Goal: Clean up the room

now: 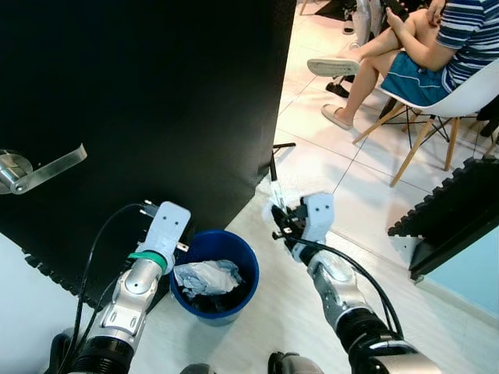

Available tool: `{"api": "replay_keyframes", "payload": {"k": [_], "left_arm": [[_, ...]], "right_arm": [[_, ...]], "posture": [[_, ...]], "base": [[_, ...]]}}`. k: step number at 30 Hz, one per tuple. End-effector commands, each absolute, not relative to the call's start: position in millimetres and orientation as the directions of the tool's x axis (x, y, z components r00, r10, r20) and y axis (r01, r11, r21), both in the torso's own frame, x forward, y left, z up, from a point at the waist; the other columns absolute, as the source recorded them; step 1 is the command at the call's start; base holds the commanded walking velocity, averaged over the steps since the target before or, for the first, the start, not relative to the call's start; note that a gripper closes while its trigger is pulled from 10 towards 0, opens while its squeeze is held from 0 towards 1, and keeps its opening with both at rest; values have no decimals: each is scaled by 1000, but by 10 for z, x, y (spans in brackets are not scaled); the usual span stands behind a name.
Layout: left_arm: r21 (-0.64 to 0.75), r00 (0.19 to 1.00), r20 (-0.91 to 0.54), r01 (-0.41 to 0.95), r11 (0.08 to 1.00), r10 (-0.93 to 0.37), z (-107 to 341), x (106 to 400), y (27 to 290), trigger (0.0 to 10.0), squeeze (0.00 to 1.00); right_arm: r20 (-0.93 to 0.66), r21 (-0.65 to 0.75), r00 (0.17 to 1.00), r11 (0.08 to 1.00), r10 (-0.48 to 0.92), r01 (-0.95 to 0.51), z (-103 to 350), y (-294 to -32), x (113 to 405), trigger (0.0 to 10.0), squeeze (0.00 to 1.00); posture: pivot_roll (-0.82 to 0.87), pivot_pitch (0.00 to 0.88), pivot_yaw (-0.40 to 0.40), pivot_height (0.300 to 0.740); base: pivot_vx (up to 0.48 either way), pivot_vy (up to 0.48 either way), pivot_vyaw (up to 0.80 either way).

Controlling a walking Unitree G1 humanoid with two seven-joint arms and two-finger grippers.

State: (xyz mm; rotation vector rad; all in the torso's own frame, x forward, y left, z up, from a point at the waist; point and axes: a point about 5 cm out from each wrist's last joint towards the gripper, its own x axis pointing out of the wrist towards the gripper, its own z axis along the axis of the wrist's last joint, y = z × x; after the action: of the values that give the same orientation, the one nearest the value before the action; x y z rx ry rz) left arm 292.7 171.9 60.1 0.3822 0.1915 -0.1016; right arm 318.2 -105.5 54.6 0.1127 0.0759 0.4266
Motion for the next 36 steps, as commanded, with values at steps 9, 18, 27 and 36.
{"api": "replay_keyframes", "payload": {"k": [9, 18, 27, 36], "left_arm": [[372, 976, -212, 135, 918, -58, 641, 2926, 1685, 10000, 0], [355, 973, -219, 154, 922, -78, 646, 2943, 1647, 10000, 0], [348, 970, -219, 178, 920, -105, 671, 2927, 1614, 10000, 0], [350, 968, -222, 189, 918, -115, 672, 2925, 1607, 10000, 0]], "right_arm": [[-64, 172, 938, 929, 341, -327, 520, -1128, 3198, 10000, 0], [-63, 163, 946, 939, 317, -304, 515, -1181, 3194, 10000, 0], [-60, 168, 948, 939, 312, -299, 510, -1169, 3189, 10000, 0], [-65, 163, 948, 940, 312, -298, 499, -1170, 3181, 10000, 0]], "posture": [[82, 35, 32, 740], [76, 33, 41, 740], [76, 33, 46, 740], [75, 33, 50, 740]], "base": [[450, 0, 154], [307, 0, 0], [0, 0, 0], [0, 0, 0]]}}
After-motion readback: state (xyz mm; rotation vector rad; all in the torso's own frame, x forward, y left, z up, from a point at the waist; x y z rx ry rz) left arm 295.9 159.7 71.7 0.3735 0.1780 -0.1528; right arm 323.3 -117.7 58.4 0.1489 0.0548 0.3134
